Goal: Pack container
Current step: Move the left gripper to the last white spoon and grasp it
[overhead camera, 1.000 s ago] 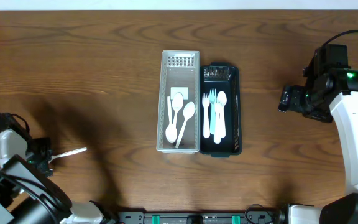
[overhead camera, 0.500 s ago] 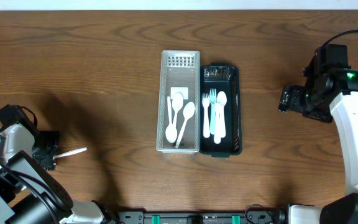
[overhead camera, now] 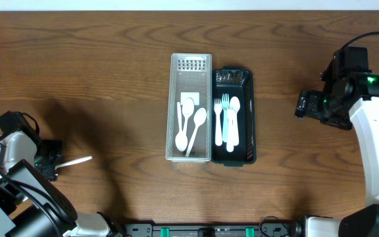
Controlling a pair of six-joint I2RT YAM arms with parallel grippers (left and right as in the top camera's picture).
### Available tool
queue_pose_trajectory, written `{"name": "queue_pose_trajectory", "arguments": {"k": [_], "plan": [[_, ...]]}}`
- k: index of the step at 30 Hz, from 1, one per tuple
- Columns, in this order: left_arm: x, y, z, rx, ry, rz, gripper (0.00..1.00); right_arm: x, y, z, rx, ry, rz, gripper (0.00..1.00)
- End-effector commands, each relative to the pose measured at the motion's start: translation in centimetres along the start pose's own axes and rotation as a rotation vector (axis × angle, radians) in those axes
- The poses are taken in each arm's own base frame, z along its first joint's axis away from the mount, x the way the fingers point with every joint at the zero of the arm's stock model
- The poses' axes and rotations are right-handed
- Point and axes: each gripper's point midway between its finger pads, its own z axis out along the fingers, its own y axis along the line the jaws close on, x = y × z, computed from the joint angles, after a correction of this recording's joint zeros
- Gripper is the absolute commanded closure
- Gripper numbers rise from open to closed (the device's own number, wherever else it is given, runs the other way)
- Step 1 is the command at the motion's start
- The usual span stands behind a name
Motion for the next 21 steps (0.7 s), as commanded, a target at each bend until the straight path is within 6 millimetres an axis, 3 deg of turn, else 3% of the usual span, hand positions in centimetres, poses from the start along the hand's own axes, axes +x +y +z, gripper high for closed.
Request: {"name": "queue_pose_trajectory", "arguments": {"k": [1, 18, 21], "plan": [[0.4, 0.7, 0.7, -0.033, 0.003, 0.019, 0.29, 0.0, -0.2, 0.0, 0.002, 0.002, -0.007, 0.12], [1.7, 1.5, 3.4, -0.104, 0.079, 0.030, 0.29, 0.0, -0.2, 0.0, 0.002, 0.002, -0.007, 0.12], [1.8, 1.6, 3.4, -0.108, 0.082, 0.031, 0.46, 0.0, -0.2, 0.0, 0.002, 0.002, -0.007, 0.12]]}}
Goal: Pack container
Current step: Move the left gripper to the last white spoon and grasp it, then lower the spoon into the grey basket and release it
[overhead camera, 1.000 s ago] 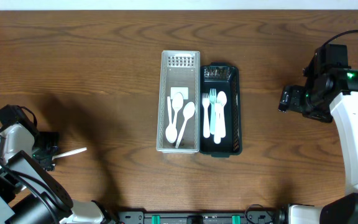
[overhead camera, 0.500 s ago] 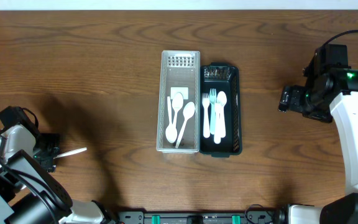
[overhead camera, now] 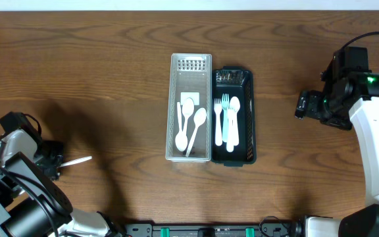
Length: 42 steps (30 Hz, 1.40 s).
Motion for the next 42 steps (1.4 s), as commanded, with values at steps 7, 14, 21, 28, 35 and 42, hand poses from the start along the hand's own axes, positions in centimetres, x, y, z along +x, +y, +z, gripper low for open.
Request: {"name": "queue_pose_trajectory", "arguments": {"k": [7, 14, 21, 28, 35, 42], "plan": [[1.7, 1.9, 2.0, -0.095, 0.066, 0.021, 0.68, 0.0, -0.2, 0.0, 0.001, -0.001, -0.007, 0.12], [2.1, 1.7, 2.0, -0.080, 0.089, 0.021, 0.87, 0.0, -0.2, 0.0, 0.002, -0.001, -0.007, 0.12], [3.1, -0.2, 0.2, 0.028, 0.155, 0.073, 0.93, -0.1, -0.2, 0.0, 0.002, -0.001, -0.007, 0.12], [4.4, -4.8, -8.2, 0.230, 0.063, 0.316, 0.94, -0.1, -0.2, 0.0, 0.001, -0.002, -0.007, 0.12], [12.4, -9.7, -19.3, 0.508, -0.112, 0.767, 0.94, -0.1, -0.2, 0.0, 0.001, -0.005, -0.007, 0.12], [23.1, -11.1, -26.1, 0.640, -0.256, 1.192, 0.94, -0.1, -0.2, 0.0, 0.001, -0.004, -0.007, 0.12]]}}
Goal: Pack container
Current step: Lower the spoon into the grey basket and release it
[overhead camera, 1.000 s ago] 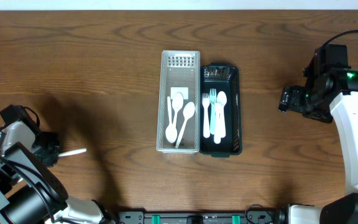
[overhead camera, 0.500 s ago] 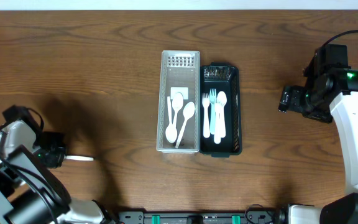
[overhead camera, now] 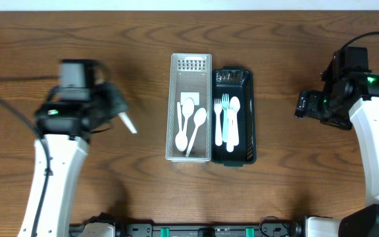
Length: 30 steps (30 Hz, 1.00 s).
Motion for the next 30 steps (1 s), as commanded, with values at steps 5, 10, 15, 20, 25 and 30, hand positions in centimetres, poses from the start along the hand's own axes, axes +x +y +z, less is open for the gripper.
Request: {"name": "queue_pose_trajectory", "arguments": {"k": [5, 10, 15, 20, 25, 30], "plan": [[2.7, -7.9, 0.2, -0.012, -0.072, 0.380, 0.94, -0.1, -0.2, 0.0, 0.001, -0.001, -0.007, 0.12], [6.0, -10.7, 4.8, -0.023, 0.018, 0.483, 0.94, 0.0, -0.2, 0.0, 0.002, 0.000, -0.007, 0.12], [9.1, -10.2, 10.6, -0.106, 0.151, 0.531, 0.94, 0.0, -0.3, 0.0, 0.002, 0.002, -0.007, 0.12], [11.0, -8.8, 14.1, -0.176, 0.236, 0.599, 0.94, 0.0, -0.2, 0.0, 0.002, 0.001, -0.007, 0.12], [11.0, -8.9, 14.2, -0.174, 0.236, 0.618, 0.60, 0.0, -0.3, 0.0, 0.002, 0.002, -0.007, 0.12], [8.6, -10.0, 12.3, -0.162, 0.156, 0.711, 0.02, -0.1, -0.2, 0.0, 0.002, -0.003, -0.007, 0.12]]}}
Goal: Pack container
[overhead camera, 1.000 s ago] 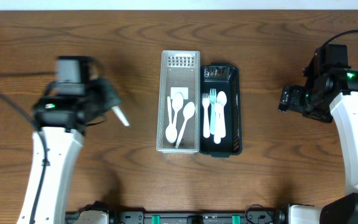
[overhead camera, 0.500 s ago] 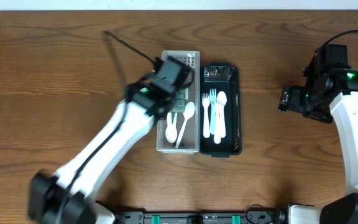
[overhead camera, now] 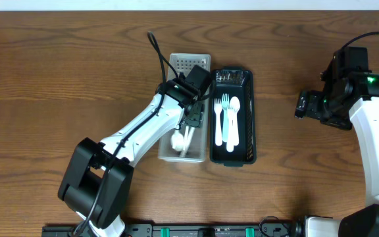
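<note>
A light grey mesh basket [overhead camera: 189,60] stands mid-table with white spoons [overhead camera: 178,139] in it. Touching its right side is a black tray [overhead camera: 232,158] holding white and pale blue forks and spoons [overhead camera: 227,122]. My left arm reaches in from the lower left, and its gripper [overhead camera: 193,120] hangs low over the middle of the basket, covering much of what is inside. The overhead view does not show whether a utensil is between its fingers. My right gripper [overhead camera: 301,105] is far to the right of the tray, over bare wood, and its jaw state is unclear.
The dark wooden table [overhead camera: 77,66] carries only the two containers. My left arm's cable [overhead camera: 155,49] loops up beside the basket's far left corner. The right arm's white body [overhead camera: 377,138] stands along the right edge.
My left gripper was left of the basket with a white utensil sticking out of its fingers. Now it is over the basket's middle and the utensil is hidden. The right arm has not moved.
First my left gripper sat at the table's far left edge, with a white utensil at its fingertips, and it stayed there. Later it was up beside the basket carrying the utensil. Now it is down over the basket. The right arm stayed still throughout.
</note>
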Controlling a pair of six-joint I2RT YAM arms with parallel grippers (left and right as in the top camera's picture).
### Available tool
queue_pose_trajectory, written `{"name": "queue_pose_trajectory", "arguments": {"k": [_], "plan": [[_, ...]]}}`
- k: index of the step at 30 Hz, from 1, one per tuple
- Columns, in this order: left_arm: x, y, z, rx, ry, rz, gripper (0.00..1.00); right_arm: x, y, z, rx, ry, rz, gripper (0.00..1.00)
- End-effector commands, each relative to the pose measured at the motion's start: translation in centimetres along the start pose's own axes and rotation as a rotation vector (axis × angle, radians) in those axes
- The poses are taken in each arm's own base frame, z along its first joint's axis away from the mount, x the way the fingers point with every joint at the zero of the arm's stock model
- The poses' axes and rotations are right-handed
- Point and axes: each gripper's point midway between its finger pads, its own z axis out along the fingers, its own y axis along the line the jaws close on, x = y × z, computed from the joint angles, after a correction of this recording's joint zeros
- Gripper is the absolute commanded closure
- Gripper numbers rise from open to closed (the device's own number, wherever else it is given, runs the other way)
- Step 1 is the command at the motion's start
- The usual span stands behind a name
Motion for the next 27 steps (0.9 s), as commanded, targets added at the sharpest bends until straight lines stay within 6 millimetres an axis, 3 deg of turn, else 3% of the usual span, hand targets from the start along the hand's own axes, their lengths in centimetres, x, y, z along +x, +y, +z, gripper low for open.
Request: {"name": "queue_pose_trajectory", "arguments": {"k": [1, 10, 14, 18, 21, 24, 27], "plan": [[-2.8, 1.3, -3.5, -0.055, -0.128, 0.061, 0.02, -0.2, -0.3, 0.0, 0.002, -0.006, -0.007, 0.12], [-5.0, 5.3, -12.2, -0.060, -0.355, -0.038, 0.02, -2.3, 0.3, -0.2, -0.011, -0.093, -0.012, 0.08], [-6.3, 10.5, -14.1, -0.088, -0.427, -0.205, 0.02, -4.0, 1.8, -0.4, -0.037, -0.174, -0.043, 0.03], [-6.4, 15.4, -13.0, -0.099, -0.399, -0.349, 0.02, -5.5, 4.2, -0.8, -0.070, -0.254, -0.117, 0.01], [-5.9, 17.8, -10.7, -0.079, -0.322, -0.418, 0.02, -5.8, 5.7, -0.8, -0.085, -0.274, -0.169, 0.01], [-4.6, 18.7, -8.0, -0.058, -0.216, -0.464, 0.02, -5.3, 6.2, -0.3, -0.083, -0.252, -0.200, 0.02], [-2.9, 18.3, -5.1, -0.035, -0.084, -0.472, 0.05, -4.6, 6.1, 0.3, -0.071, -0.213, -0.222, 0.02]]}}
